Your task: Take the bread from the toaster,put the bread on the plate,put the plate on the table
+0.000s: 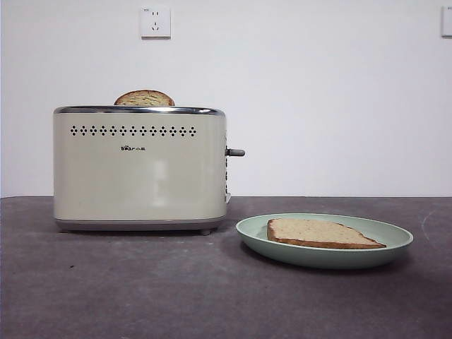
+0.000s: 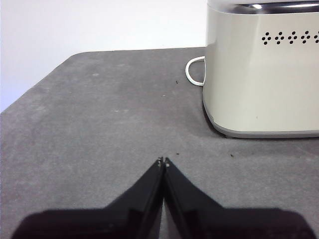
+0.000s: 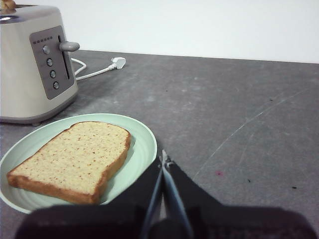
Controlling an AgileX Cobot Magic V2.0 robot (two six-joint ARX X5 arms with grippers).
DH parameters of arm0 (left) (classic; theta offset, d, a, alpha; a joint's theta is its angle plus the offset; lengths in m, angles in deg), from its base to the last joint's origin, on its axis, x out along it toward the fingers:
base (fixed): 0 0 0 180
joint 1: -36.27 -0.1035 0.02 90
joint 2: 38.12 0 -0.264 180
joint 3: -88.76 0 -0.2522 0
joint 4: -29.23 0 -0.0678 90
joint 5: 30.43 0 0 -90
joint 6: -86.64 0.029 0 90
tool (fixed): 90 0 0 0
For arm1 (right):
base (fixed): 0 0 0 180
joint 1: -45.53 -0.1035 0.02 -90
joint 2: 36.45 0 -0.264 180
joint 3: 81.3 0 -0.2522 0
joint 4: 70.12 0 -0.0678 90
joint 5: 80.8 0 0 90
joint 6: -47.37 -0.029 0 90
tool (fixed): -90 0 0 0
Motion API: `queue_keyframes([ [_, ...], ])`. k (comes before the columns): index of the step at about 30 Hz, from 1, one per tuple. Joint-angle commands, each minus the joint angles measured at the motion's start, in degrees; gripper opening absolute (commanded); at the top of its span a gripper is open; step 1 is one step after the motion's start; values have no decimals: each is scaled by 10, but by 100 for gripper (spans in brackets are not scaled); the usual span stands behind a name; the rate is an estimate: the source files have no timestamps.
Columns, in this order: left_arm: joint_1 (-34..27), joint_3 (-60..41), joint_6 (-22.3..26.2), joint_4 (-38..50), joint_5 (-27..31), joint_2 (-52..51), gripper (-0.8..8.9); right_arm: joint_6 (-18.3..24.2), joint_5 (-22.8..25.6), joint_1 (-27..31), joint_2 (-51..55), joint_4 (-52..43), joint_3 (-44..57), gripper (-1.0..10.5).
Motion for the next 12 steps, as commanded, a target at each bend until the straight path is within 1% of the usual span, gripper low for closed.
queue_keyframes([
  [1,-2,-7,-5,3,2,-1,-3,-2,1,-1,2,9,5,2],
  [12,-2,-7,-5,4,2,-1,-3,-6,2,-1,-2,9,5,2],
])
